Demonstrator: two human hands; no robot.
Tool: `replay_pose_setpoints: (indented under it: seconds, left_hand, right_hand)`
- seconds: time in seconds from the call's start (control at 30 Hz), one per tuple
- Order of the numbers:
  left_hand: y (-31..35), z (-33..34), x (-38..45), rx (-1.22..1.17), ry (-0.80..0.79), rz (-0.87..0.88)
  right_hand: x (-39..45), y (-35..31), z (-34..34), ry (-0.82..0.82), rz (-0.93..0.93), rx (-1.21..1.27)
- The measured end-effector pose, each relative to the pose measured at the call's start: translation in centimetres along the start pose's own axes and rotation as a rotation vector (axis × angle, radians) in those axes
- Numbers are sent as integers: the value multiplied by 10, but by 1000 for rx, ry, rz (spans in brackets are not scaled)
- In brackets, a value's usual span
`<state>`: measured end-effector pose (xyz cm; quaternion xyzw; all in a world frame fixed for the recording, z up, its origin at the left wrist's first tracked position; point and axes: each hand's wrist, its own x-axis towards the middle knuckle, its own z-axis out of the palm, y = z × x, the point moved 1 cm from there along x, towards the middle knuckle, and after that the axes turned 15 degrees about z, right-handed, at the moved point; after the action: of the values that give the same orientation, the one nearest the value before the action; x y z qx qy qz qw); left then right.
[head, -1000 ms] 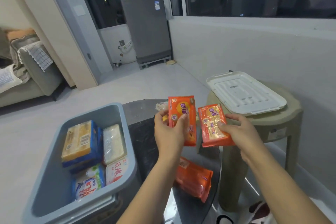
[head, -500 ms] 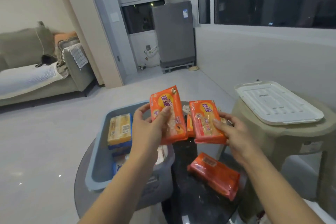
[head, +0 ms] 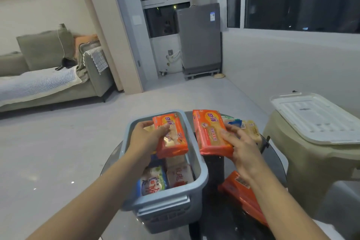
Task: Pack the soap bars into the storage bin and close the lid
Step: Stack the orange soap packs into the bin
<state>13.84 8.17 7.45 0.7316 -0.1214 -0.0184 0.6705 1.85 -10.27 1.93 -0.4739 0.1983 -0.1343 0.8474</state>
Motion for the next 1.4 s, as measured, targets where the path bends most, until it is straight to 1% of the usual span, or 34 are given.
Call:
replay_pose_setpoints:
  seconds: [0.07, 0.27, 0.43, 0.63, 0.73, 0.83, 0.93, 1.07, 1.13, 1.23, 1.4]
  left_hand:
    - [-5, -1, 7, 78, -17, 23]
    - [-12, 17, 21, 465, -108, 158]
    - [-11, 26, 31, 736, -223, 163]
    - [-16, 33, 31, 775, -295, 156]
    - [-19, 30, 24, 757, -327, 205]
    - [-19, 23, 18, 758, -354, 291]
    - [-17, 15, 14, 725, -440, 296]
    - [-15, 8, 7, 765, -573, 288]
    - [-14, 10, 5, 837, -610, 323]
    - [-12, 16, 3, 946, -641, 389]
    - [-14, 19, 9, 984, -625, 418]
  right_hand:
    - [3, 1, 4, 0, 5, -9]
    - [11, 1, 11, -12, -1, -24]
    - [15, 3, 8, -9, 10, -40]
    - [12, 4, 8, 14, 9, -61]
    - [11, 5, 8, 17, 15, -69]
    - [9, 5, 7, 14, 19, -78]
    - [8, 6, 7, 7, 26, -79]
    - [8, 6, 8, 3, 26, -83]
    - [8, 6, 8, -1, 28, -85]
    - [8, 6, 8, 2, 23, -97]
    - [10, 7, 6, 6, 22, -107]
